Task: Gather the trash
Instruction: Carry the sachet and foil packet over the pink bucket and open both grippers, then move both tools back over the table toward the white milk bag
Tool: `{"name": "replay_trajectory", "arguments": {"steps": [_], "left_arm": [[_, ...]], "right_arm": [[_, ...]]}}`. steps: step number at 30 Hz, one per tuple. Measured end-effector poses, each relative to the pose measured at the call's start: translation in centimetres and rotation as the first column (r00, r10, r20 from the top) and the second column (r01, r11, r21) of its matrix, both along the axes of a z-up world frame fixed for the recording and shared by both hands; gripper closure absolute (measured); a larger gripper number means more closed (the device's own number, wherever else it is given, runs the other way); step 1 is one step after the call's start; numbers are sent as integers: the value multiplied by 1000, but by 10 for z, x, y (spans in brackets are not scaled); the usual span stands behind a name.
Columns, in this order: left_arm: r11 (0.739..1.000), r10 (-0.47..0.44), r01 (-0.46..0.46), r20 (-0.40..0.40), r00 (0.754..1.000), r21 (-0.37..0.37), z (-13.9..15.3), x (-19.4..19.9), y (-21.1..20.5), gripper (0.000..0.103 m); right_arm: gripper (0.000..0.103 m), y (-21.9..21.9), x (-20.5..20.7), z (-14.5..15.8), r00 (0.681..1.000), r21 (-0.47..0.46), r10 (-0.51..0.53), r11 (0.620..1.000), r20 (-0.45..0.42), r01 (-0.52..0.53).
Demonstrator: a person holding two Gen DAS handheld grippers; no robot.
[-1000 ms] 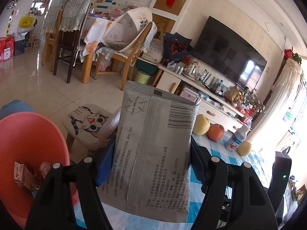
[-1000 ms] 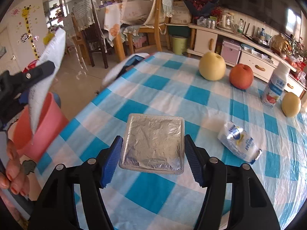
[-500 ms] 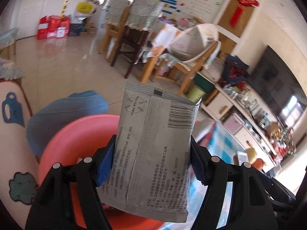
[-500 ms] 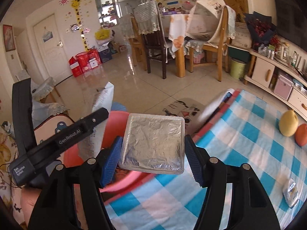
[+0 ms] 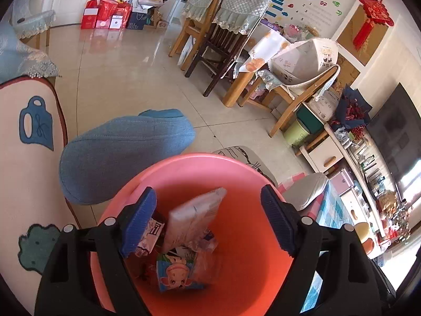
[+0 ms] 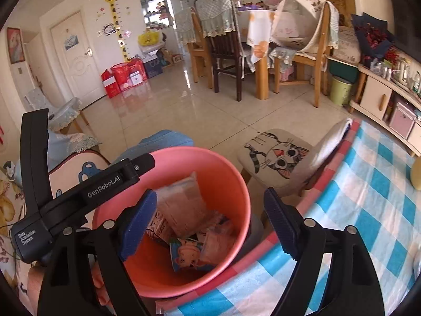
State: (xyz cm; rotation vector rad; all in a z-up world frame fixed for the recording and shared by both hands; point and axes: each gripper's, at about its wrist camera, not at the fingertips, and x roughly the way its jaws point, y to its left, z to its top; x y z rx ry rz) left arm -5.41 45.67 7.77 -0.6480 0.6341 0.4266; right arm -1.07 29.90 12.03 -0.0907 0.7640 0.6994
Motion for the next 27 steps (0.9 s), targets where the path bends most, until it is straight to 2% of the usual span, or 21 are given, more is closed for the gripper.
{"name": "replay_trajectory", "arguments": {"steps": [1, 4, 9, 13, 16, 21, 25, 27], "left_arm": [[1000, -4, 4, 1, 1000, 15, 1, 0, -2, 21], [998, -17, 15, 25, 1000, 65, 8, -1, -7, 20], [988, -61, 40, 137, 989, 149, 28, -9, -25, 20], [978, -131, 83, 248, 960, 194, 48, -17, -45, 14], [967, -199, 135, 312, 929, 216, 67, -25, -61, 13], [954, -263, 172, 406, 875, 246, 100, -48, -78, 9], [953, -279, 186, 449, 849, 241, 116, -68, -84, 7], [945, -297, 199, 434, 851, 258, 123, -74, -89, 7]], "right_arm": [[15, -6, -2, 1, 1000, 4, -20, 1000, 5, 20], [15, -26, -12, 5, 997, 9, -77, 997, 26, 77], [13, -67, -30, 13, 982, -22, -177, 984, 61, 178], [13, -110, -49, 26, 961, -40, -264, 963, 77, 267], [12, -146, -65, 42, 935, -36, -345, 937, 84, 349], [9, -198, -92, 64, 878, 38, -476, 880, 55, 474], [9, -219, -111, 74, 854, 72, -517, 855, 52, 513], [9, -225, -118, 78, 851, 80, -521, 853, 63, 516]]}}
